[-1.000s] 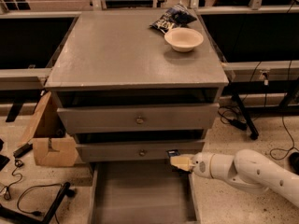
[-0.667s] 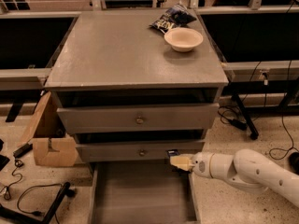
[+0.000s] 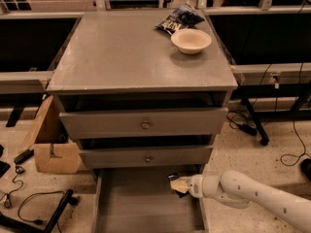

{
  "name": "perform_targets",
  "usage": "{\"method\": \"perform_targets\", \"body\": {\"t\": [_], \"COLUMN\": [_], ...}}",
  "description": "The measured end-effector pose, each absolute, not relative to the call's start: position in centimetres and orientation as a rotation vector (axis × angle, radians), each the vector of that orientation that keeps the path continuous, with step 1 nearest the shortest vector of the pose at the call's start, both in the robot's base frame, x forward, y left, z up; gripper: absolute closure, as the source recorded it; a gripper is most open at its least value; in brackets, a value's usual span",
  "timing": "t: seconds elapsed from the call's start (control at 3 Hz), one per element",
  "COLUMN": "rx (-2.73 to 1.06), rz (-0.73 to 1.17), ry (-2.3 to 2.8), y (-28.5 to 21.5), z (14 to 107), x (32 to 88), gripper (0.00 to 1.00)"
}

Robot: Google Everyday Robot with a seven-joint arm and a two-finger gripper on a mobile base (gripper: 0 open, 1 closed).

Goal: Place rxbar blueberry into bottom drawer

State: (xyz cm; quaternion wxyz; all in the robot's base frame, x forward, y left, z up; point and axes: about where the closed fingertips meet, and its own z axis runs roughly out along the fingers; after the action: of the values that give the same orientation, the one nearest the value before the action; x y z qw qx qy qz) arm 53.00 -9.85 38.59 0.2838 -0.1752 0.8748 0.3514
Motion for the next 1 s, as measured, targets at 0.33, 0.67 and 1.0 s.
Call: {"method": "perform_targets", "body": {"t": [0.33, 0.67, 1.0], "rx": [-0.509, -0.507, -0.472], "rz": [0.904, 0.943, 0.98], "ry": [2.372, 2.4, 2.443], "y": [-9.5, -9.0, -9.1], "z": [31.3, 25.6, 20.5], "x": [54.0, 55.1, 55.5], "gripper": [1.0, 1.0, 1.0]}}
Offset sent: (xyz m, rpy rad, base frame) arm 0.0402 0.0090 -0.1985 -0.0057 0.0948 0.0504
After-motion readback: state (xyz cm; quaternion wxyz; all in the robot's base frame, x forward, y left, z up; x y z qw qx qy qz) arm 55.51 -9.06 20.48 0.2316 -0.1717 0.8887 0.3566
